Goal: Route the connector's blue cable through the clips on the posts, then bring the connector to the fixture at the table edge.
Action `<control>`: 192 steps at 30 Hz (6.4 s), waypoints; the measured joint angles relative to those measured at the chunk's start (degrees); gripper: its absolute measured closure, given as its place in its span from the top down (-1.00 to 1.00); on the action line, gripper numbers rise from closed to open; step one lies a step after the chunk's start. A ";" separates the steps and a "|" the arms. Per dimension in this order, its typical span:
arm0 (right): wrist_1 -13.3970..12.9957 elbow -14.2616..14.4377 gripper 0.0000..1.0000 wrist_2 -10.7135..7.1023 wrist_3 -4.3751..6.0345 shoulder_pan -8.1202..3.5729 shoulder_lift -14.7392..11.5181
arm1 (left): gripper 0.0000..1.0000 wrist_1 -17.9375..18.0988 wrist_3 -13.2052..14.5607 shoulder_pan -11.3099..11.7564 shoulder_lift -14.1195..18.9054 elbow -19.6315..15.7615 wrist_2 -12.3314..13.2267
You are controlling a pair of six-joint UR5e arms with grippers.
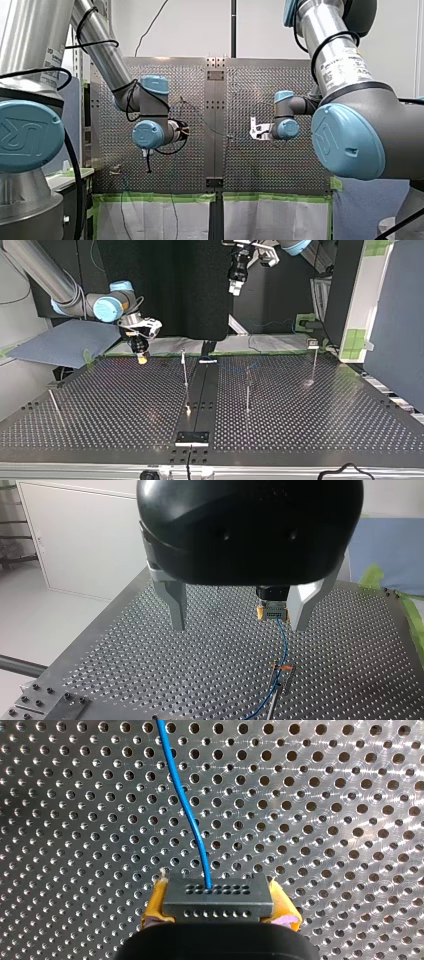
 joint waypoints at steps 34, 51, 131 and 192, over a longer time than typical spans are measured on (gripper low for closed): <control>0.00 -0.01 -1.00 0.00 0.00 0.00 0.00 | 1.00 0.00 0.00 0.00 0.00 0.00 0.00; 0.00 0.00 -1.00 0.00 0.00 0.00 0.00 | 1.00 0.00 0.00 0.00 0.00 0.00 0.00; 0.00 0.00 -1.00 0.00 0.00 0.00 0.00 | 1.00 0.00 0.00 0.00 0.00 0.00 0.00; 5.19 -0.10 -1.00 -4.49 -4.68 1.57 5.03 | 1.00 -5.98 4.74 2.73 -10.81 5.03 -2.48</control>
